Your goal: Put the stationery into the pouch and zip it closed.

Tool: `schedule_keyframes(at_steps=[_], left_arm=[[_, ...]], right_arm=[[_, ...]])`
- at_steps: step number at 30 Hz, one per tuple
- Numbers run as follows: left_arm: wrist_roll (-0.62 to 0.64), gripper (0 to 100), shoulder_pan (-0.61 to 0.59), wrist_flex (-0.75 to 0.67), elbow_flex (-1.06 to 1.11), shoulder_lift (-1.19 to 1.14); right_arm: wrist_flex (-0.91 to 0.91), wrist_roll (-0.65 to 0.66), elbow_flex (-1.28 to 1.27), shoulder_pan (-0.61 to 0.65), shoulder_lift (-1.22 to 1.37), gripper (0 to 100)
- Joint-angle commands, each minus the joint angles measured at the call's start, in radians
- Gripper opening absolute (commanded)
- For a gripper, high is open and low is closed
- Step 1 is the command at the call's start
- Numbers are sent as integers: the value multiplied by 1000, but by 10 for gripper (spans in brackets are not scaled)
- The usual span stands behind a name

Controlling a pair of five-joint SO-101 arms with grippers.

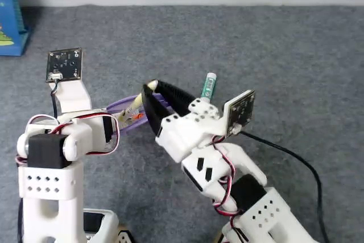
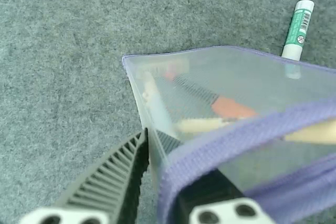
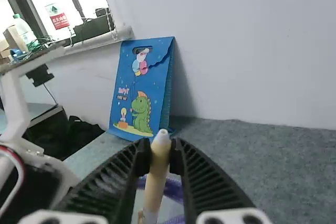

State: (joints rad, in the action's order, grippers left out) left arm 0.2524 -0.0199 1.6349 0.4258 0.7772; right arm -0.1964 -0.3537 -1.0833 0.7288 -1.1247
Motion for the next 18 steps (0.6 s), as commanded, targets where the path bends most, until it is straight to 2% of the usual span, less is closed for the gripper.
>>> schedule_keyframes(at_steps=[1,4,13,18], left_arm=[[8,14,3,-5,-2,-6],[8,14,3,-5,-2,-6],[8,14,3,-5,-2,-6],[8,14,3,-5,-2,-6]], right_arm=[[-45,71,-8,42,24,214],[-105,87,0,70,2,212],[-180,91,6,59,-312,48],[-242,84,6,-105,-433,8]])
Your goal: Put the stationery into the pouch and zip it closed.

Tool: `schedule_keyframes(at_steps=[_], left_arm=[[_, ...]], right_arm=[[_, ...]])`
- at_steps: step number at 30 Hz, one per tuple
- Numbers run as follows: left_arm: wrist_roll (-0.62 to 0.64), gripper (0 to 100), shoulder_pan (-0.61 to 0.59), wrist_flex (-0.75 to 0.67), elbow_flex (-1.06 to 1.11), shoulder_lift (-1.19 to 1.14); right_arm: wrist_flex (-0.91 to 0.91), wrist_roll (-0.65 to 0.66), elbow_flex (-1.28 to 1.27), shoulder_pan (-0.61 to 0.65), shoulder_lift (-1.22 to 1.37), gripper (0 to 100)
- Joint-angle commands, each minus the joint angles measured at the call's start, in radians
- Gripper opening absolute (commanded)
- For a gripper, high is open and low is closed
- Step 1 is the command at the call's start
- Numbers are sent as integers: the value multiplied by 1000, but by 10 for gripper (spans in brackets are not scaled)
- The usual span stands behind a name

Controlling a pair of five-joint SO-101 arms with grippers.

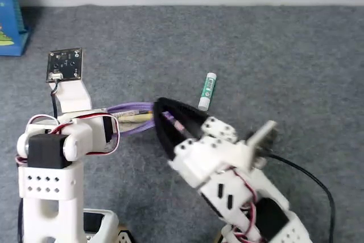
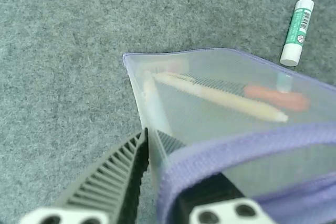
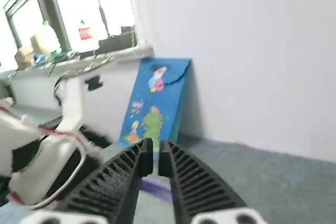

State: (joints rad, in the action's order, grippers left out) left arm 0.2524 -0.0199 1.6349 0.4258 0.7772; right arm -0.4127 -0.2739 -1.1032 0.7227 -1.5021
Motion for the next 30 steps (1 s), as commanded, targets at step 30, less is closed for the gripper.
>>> schedule_keyframes(at_steps=[30], left_arm=[[8,14,3,-5,-2,-6]], right_arm=[[-390,-133,873,-470,1538,190]])
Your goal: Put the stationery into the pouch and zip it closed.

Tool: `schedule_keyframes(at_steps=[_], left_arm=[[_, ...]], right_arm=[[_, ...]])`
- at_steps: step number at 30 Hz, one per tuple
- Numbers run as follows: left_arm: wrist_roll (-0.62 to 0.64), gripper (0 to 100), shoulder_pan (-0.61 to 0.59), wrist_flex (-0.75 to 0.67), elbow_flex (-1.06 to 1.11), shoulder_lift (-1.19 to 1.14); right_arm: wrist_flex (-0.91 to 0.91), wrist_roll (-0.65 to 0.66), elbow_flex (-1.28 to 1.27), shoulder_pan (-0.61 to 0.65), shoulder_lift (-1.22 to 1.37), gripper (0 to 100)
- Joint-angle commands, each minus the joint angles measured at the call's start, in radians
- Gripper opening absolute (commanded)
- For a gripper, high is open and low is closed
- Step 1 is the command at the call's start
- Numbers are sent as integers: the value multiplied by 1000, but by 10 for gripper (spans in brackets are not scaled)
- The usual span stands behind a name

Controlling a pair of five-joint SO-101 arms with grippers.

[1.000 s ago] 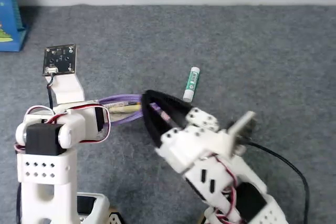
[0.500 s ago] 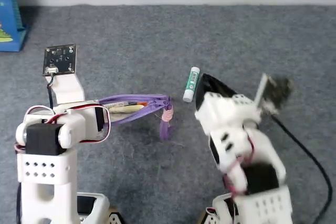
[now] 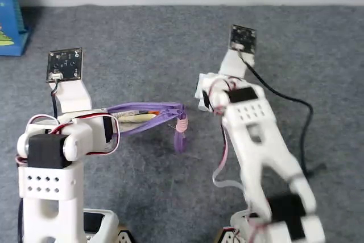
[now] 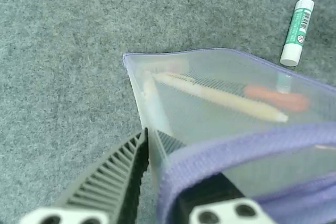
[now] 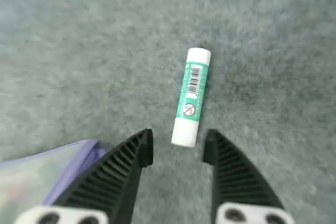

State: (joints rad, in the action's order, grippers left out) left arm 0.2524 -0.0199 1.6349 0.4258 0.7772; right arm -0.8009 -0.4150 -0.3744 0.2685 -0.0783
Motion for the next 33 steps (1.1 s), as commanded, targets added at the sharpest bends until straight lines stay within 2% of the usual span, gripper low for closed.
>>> schedule_keyframes(at_steps=[1,13,18,22,27,29,33], left_arm=[[8,14,3,-5,-2,-6],[8,14,3,-5,-2,-6],[8,14,3,-5,-2,-6],[8,14,3,-5,-2,-6],[8,14,3,-5,-2,-6],[8,14,3,-5,-2,-6],[8,14,3,-5,-2,-6]], right_arm=[[-2,8,181,-21,163,191],[-12,14,647,-59,671,191],[-16,40,720,-59,783,191],[-65,75,723,-61,808,182],[-102,75,724,-94,771,0],[-154,75,724,-110,742,31],[-286,74,724,-133,650,9]])
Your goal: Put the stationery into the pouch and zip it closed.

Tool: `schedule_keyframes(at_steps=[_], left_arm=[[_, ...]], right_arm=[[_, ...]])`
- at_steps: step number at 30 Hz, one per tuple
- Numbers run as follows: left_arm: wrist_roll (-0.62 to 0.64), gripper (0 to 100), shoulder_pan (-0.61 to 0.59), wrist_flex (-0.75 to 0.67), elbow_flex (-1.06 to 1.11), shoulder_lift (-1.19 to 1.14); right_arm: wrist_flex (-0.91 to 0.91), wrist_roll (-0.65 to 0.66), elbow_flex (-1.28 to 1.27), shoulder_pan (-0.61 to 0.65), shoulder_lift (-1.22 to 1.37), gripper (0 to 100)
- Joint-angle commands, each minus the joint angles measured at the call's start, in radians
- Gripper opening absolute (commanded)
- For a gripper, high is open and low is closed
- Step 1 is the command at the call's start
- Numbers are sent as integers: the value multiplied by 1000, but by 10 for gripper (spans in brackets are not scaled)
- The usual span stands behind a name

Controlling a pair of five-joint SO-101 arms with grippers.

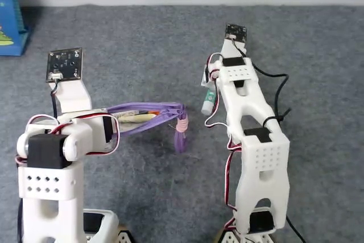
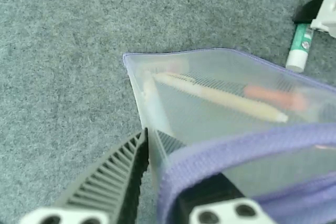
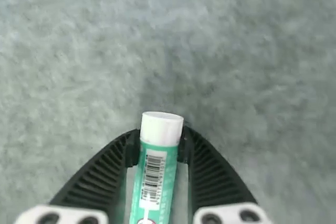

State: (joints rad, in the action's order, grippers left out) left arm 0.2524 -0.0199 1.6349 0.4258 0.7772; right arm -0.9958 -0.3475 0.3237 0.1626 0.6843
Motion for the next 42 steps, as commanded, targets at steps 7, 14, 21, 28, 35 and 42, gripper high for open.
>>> schedule_keyframes(at_steps=[7,14,21,28,35,42], left_arm=[[8,14,3,-5,-2,-6],[8,14,3,-5,-2,-6],[8,14,3,-5,-2,-6],[8,14,3,-5,-1,-6],[8,14,3,-5,-1,-6],[8,14,3,-5,-1,-6]], right_arm=[[-447,6,21,-48,-367,8],[-713,5,20,-45,-651,8],[-797,9,-83,-42,-931,8],[-734,9,-448,99,-1334,8],[-504,9,-715,243,-1733,8],[-191,11,-905,420,-2008,8]])
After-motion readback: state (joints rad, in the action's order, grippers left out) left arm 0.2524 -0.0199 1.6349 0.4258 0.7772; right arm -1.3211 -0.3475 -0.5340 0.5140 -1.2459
